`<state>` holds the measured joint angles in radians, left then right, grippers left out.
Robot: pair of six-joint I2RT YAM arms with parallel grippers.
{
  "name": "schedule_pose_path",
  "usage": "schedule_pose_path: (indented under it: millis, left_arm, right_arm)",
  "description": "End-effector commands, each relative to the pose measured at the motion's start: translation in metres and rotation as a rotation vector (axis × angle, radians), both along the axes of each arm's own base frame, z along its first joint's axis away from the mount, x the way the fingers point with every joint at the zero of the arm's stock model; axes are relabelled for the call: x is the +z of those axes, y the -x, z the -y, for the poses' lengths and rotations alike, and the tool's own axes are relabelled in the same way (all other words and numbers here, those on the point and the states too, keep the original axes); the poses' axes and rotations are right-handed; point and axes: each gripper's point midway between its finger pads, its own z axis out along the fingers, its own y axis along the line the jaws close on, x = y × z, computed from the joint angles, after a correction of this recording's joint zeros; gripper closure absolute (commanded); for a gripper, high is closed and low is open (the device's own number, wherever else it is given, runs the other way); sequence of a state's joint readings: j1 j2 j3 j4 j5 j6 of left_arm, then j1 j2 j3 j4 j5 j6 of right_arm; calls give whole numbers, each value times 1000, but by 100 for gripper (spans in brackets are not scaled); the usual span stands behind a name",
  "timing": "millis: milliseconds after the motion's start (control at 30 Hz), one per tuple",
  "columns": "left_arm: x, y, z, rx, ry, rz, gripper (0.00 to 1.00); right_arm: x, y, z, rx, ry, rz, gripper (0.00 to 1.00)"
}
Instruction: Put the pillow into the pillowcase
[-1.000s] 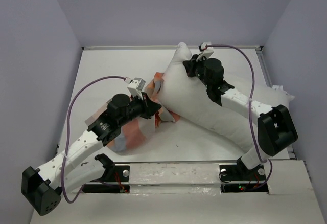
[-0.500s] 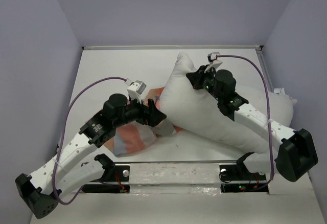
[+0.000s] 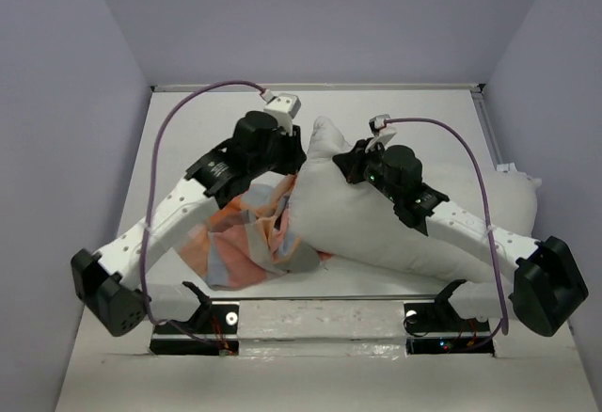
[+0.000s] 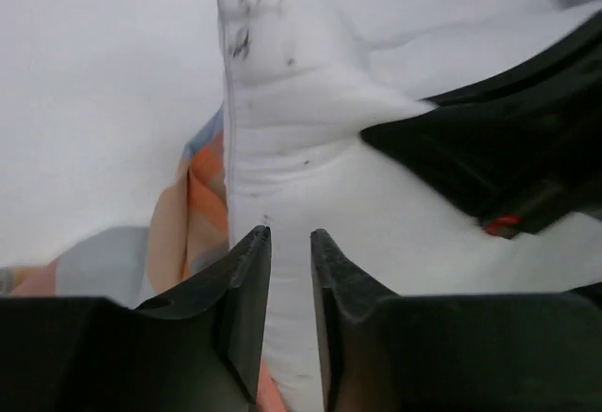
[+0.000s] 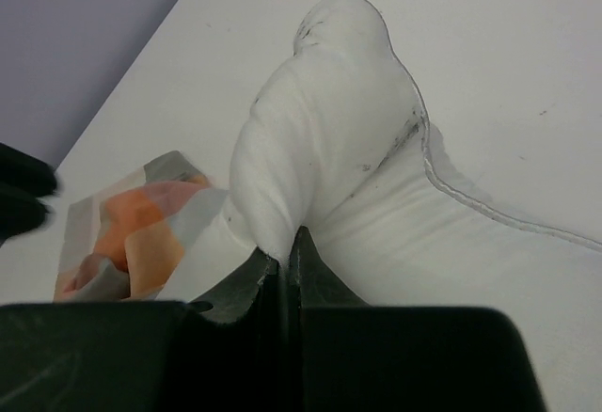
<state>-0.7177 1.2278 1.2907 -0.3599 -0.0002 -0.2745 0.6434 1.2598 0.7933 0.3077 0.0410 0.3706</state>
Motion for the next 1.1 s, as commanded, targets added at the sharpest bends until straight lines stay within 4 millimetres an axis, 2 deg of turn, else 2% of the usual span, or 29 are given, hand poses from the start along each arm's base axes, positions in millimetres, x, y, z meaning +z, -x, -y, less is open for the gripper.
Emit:
schedule_pose_path:
  millis: [0, 33, 67, 100, 133, 300, 367, 400, 533, 600, 667, 700, 733, 833, 900, 933, 1000, 1033, 1067]
  left_arm:
    - [-70, -2, -29, 74, -242, -107, 68]
    - [-88, 2, -33, 82, -252, -130, 67]
    - [-82, 2, -30, 80, -220, -121, 64]
    - [-93, 8, -24, 37, -199, -149, 56]
    - [-102, 11, -21, 20, -199, -175, 54]
    - [-147, 3, -27, 80, -260, -242, 49]
    - [-157, 5, -16, 34, -235, -270, 39]
    - [-159, 2, -11, 25, -227, -270, 31]
    - [-189, 7, 6, -48, -221, -347, 25]
    - [-222, 7, 1, -34, -284, -407, 29]
    - [-238, 10, -3, -30, -322, -441, 36]
    - [-245, 12, -3, -32, -337, -459, 42]
    - [-255, 13, -5, -26, -356, -485, 63]
    - [-253, 6, -7, 2, -357, -460, 100]
    - [-235, -2, -5, 23, -324, -411, 100]
    - [-223, -12, -7, 60, -307, -369, 100]
    - [-188, -26, -4, 98, -230, -276, 100]
    - [-161, -32, -3, 121, -163, -224, 100]
    - [-149, -36, -5, 144, -129, -191, 100]
  right_arm:
    - [-30, 8, 19, -97, 26, -88, 100]
    - [-32, 10, 23, -112, 11, -101, 100]
    - [-39, 12, 25, -123, 13, -117, 100]
    - [-45, 14, 29, -136, 16, -126, 100]
    - [-47, 14, 30, -140, 16, -131, 100]
    - [-44, 15, 30, -139, 7, -126, 100]
    - [-43, 15, 30, -138, 5, -124, 100]
    - [-42, 16, 29, -131, 3, -120, 100]
    - [-40, 19, 27, -109, -7, -112, 100]
    - [-38, 20, 26, -104, -20, -106, 100]
    - [-36, 22, 27, -104, -25, -103, 100]
    - [-35, 22, 27, -102, -27, -99, 100]
    - [-33, 22, 27, -100, -28, -96, 100]
    - [-29, 23, 29, -104, -31, -83, 100]
    - [-26, 23, 30, -106, -33, -73, 100]
    - [-24, 24, 31, -105, -35, -67, 100]
    - [-21, 25, 28, -89, -39, -58, 100]
    - [-20, 27, 24, -59, -44, -52, 100]
    - [-19, 28, 21, -42, -46, -46, 100]
